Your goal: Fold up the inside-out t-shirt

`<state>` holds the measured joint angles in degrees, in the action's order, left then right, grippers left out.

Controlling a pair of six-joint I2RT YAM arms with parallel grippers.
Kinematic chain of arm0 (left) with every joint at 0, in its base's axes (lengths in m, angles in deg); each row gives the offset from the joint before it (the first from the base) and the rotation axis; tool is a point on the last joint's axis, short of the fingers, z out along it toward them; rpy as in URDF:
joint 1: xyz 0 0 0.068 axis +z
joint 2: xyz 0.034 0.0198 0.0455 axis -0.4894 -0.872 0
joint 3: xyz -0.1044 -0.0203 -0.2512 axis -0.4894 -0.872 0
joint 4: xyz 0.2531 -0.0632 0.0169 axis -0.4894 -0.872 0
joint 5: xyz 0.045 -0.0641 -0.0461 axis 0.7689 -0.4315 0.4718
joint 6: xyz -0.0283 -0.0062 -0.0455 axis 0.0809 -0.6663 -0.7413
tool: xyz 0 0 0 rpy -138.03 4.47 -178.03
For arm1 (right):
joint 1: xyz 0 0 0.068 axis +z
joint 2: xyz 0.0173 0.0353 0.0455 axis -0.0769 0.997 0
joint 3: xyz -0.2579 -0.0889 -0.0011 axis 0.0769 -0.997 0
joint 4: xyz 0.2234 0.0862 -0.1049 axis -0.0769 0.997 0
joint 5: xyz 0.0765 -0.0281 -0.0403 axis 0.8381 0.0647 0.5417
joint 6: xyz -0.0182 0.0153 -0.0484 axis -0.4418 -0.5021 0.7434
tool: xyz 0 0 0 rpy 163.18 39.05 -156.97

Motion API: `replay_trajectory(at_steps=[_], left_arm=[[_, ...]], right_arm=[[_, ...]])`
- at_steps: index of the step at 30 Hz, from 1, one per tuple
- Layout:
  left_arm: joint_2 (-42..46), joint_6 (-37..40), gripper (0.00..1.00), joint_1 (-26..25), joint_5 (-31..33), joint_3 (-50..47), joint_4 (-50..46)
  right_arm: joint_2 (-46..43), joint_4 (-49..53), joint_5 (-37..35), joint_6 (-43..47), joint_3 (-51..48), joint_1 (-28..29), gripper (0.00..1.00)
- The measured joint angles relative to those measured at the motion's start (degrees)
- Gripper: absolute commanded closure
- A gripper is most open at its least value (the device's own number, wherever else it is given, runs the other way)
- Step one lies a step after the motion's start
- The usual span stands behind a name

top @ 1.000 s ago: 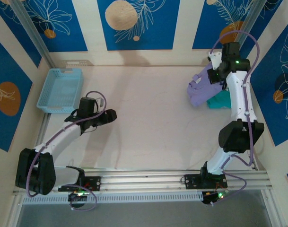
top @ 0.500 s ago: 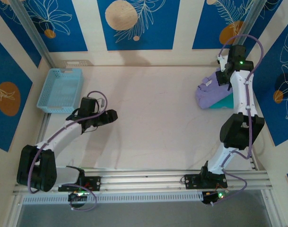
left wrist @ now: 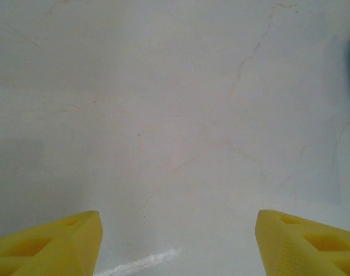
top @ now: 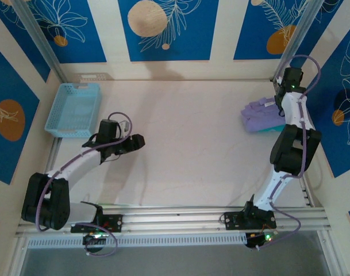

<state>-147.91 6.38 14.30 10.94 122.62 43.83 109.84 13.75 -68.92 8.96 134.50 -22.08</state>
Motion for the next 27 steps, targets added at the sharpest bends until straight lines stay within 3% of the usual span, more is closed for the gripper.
replay_trajectory(at_steps=[7,15,18,20,22,25,27], left_arm=[[-0.9,-1.05,0.29,0.0,-1.75,-0.7,1.64],[0.33,-0.87,0.27,0.0,-0.96,-0.7,0.87],[2.86,-0.39,0.24,0.0,1.36,-0.7,0.0],[5.01,0.22,0.22,0.0,3.61,-0.7,-0.31],[7.76,0.9,0.15,0.0,7.23,-0.7,-0.57],[12.7,2.19,0.03,0.0,13.77,-1.16,-0.76],[16.87,3.32,0.0,0.0,19.06,-2.08,-0.87]], right_arm=[[8.61,-6.4,-5.46,1.27,1.95,-0.72,0.47],[3.98,-3.3,-5.7,-5.05,3.54,1.62,0.41],[-5.18,-2.03,-1.79,-11.02,-0.87,5.25,0.33],[-14.88,-2.95,1.92,-14.88,-7.96,8.98,0.2],[-26.84,-5.73,6.45,-18.23,-17.66,13.99,0.0],[-42.27,-10.27,13.7,-22.12,-31.63,20.24,0.01],[-50.1,-13.25,17.53,-24.98,-40.0,21.29,0.01]])
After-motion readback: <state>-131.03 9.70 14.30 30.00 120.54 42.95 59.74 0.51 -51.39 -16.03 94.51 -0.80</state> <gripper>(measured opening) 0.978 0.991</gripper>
